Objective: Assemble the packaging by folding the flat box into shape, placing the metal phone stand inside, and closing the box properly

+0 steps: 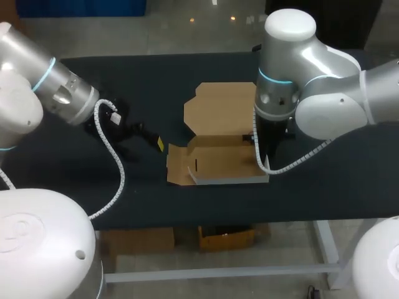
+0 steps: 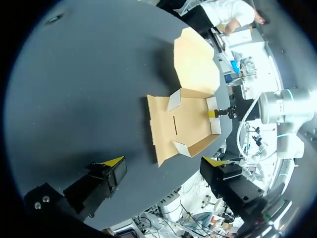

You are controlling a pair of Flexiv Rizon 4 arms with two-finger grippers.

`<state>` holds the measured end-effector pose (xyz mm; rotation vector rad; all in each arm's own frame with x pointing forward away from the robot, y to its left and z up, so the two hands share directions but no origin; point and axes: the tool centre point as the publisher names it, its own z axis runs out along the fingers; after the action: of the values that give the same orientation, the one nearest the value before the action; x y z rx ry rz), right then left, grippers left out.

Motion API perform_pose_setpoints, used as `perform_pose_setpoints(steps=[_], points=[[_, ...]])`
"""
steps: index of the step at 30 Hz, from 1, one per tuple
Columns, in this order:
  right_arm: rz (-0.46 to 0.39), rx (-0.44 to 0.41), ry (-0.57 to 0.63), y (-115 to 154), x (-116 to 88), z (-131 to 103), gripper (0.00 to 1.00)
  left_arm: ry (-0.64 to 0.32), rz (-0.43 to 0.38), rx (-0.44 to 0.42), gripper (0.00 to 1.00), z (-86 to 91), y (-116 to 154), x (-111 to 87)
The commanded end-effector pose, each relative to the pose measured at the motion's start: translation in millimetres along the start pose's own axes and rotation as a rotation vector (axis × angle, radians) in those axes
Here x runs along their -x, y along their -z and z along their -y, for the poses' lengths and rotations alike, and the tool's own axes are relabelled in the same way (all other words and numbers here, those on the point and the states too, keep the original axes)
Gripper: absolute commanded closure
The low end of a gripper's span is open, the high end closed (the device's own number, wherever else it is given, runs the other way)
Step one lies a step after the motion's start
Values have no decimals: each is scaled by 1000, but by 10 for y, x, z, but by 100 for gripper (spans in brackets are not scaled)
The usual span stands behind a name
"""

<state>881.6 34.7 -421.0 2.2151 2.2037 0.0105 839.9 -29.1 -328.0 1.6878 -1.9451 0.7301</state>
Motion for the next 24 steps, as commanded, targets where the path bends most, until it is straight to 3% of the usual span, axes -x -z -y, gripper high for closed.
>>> perform_pose_setpoints(steps=[1,10,13,15,24], points=[[0,-1,0,7,2,0,100,3,-26,-51,0,-39,-46,13],[0,-1,0,7,2,0,100,-24,-12,-90,0,-24,-193,-84],[0,-1,0,7,2,0,100,-27,0,-76,0,7,-271,-92],[0,-1,0,7,2,0,100,-33,24,-23,0,43,-332,-90],[0,-1,0,7,2,0,100,-33,24,-23,0,43,-332,-90]])
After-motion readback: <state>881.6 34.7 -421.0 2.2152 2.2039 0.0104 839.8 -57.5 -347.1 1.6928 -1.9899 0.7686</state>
